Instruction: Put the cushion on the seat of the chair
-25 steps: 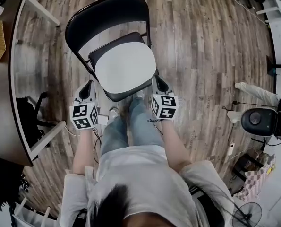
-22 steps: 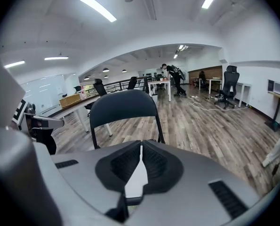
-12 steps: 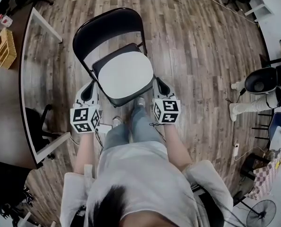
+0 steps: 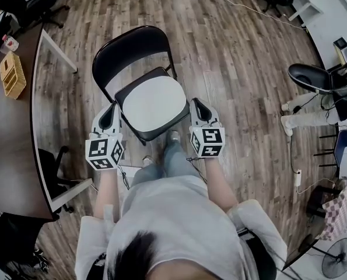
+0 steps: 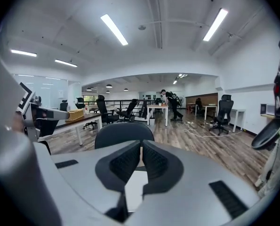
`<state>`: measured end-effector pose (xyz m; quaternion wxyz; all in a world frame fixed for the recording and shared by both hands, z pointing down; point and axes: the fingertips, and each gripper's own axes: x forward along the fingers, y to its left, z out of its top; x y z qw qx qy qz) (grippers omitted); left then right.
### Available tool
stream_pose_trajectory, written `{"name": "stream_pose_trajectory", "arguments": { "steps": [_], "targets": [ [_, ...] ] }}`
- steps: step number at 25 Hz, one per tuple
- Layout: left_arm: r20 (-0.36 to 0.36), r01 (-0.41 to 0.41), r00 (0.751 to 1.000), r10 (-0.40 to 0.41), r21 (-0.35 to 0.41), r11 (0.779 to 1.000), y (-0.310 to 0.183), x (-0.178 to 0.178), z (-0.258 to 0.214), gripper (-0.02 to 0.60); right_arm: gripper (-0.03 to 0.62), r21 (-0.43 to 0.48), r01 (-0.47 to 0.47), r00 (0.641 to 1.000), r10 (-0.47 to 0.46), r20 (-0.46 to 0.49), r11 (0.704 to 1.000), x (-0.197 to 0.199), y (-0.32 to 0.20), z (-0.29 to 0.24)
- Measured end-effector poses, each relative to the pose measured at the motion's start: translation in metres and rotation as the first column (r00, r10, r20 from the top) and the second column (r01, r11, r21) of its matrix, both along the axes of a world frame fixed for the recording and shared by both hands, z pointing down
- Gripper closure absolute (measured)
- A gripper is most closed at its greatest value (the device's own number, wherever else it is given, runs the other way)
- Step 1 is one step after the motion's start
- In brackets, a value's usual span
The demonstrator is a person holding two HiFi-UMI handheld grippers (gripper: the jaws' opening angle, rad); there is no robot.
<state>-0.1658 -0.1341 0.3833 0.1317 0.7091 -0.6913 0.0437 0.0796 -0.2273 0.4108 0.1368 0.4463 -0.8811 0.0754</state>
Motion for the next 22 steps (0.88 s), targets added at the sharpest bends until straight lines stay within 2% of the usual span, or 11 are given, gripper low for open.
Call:
{"name": "stream_pose_trajectory", "arguments": {
  "steps": [4,14,18,22],
  "targets": [
    [-0.004,-0.015,1.000,0.015,0.042,0.999,0.000,0.001,-0.021,0.569,0.576,0.050,-0.011,1.000,0.011,0.010,0.999,0.000,0.004,-0.024],
    [0.068,-0.077,0.995,0.067,0.152,0.985,0.003,0.013,-0.085,0.569,0.576,0.166,-0.045,0.997,0.033,0.070,0.985,0.000,0.015,-0.086],
    [0.104,-0.085,0.992,0.068,0.177,0.981,0.006,0.011,-0.103,0.569,0.576,0.198,-0.059,0.993,0.038,0.110,0.978,-0.001,0.018,-0.107],
    [0.103,-0.074,0.993,0.055,0.192,0.979,0.011,0.009,-0.112,0.569,0.576,0.231,-0.073,0.992,0.045,0.122,0.970,0.003,0.023,-0.126]
  ]
}}
